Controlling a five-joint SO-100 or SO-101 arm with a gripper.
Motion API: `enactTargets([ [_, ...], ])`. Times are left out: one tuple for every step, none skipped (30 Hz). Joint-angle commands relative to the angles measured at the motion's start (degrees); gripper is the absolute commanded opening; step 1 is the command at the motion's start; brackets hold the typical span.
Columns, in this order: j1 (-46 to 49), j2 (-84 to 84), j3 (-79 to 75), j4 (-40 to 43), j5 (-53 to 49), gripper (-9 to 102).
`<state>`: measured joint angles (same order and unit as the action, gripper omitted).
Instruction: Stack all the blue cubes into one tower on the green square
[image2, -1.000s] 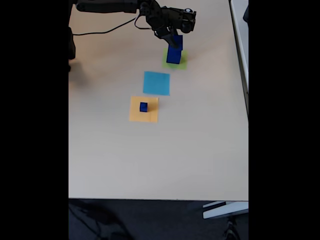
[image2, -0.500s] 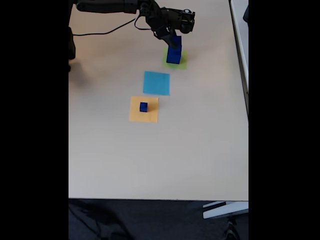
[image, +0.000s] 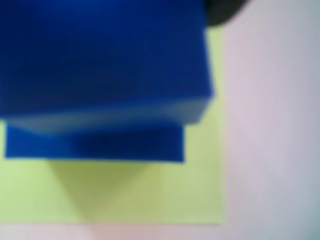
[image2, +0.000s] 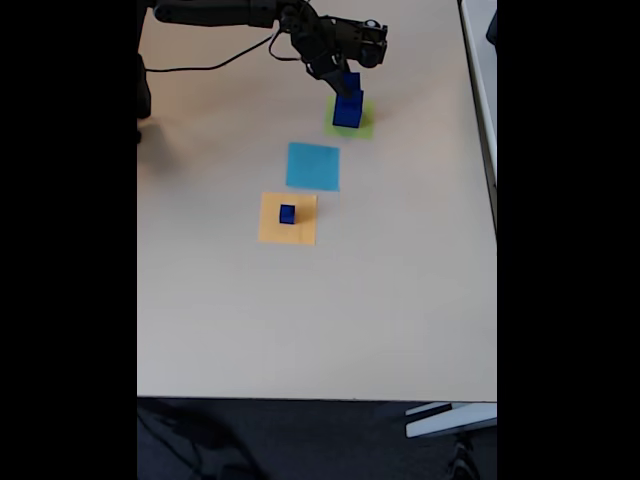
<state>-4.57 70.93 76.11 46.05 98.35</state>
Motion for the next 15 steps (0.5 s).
enactTargets([
  [-0.3,0.8,-0.5,-0.4,-0.6,6],
  [-0.3,0.8,-0.5,-0.4,-0.6,7],
  [-0.2,0.8,-0.5,-0.4,-0.6,7],
  [-0.2,0.8,-0.5,-0.4,-0.8,7],
  [-0.1,0.9,-0.5,-0.4,-0.9,7],
  [0.0,0.9,-0.5,-0.4,-1.1,7],
  [0.1,0.9,-0.5,-0.4,-1.1,7],
  [0.2,0.9,-0.5,-0.4,-1.2,7],
  [0.3,1.0,-0.5,-0.4,-1.3,7],
  [0.3,1.0,-0.5,-0.4,-1.4,7],
  [0.4,1.0,-0.5,-0.4,-1.5,7],
  [0.4,1.0,-0.5,-0.4,-1.6,7],
  [0.6,1.0,-0.5,-0.4,-1.7,7],
  [0.7,1.0,-0.5,-0.4,-1.7,7],
  [0.8,1.0,-0.5,-0.4,-1.7,7],
])
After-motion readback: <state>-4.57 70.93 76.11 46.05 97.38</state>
